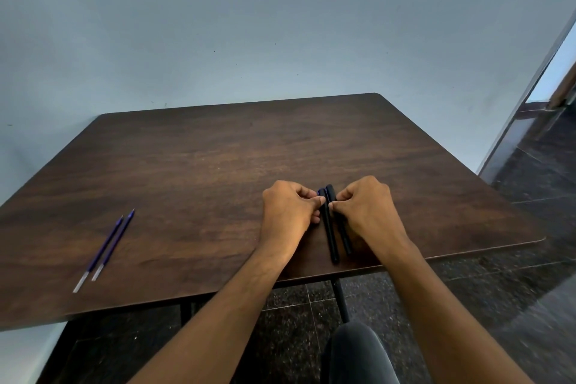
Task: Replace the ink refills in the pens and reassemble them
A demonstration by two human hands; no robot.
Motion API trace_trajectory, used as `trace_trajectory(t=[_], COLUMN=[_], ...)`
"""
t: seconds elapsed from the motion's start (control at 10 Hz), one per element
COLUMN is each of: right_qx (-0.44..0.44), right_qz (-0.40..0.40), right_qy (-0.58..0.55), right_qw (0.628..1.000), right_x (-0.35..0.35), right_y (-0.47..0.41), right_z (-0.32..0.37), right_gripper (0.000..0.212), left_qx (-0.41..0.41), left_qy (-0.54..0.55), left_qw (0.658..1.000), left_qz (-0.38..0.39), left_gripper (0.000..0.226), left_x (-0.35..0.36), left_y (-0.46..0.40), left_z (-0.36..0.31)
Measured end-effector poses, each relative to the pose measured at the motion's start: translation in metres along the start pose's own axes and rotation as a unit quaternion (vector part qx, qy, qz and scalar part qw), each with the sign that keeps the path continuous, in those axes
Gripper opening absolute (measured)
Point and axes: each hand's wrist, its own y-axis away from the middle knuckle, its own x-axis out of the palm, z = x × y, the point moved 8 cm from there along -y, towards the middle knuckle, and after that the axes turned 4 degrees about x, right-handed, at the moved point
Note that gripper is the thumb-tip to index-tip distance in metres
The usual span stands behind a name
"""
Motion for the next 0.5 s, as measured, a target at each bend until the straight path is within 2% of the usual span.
trace_trajectory(t=[0.3,0.5], right_qx=[-0.003,-0.035], right_qz=[0.005,-0.020], right_qy=[0.019,0.010], right_qw=[1.000,0.999], right_x=[0.005,0.002], right_y=[-0.005,0.004], right_z=[0.001,0.012], right_gripper=[0.024,0.027], left_qx=[0.018,-0.007], left_qy=[0.007,0.034], left_qw=[1.000,0.997], left_qz=[0.002,0.064], left_gripper=[0.015,0.006], left_x=[0.002,-0.002], left_y=[-0.001,-0.003], left_z=[0.001,-0.002])
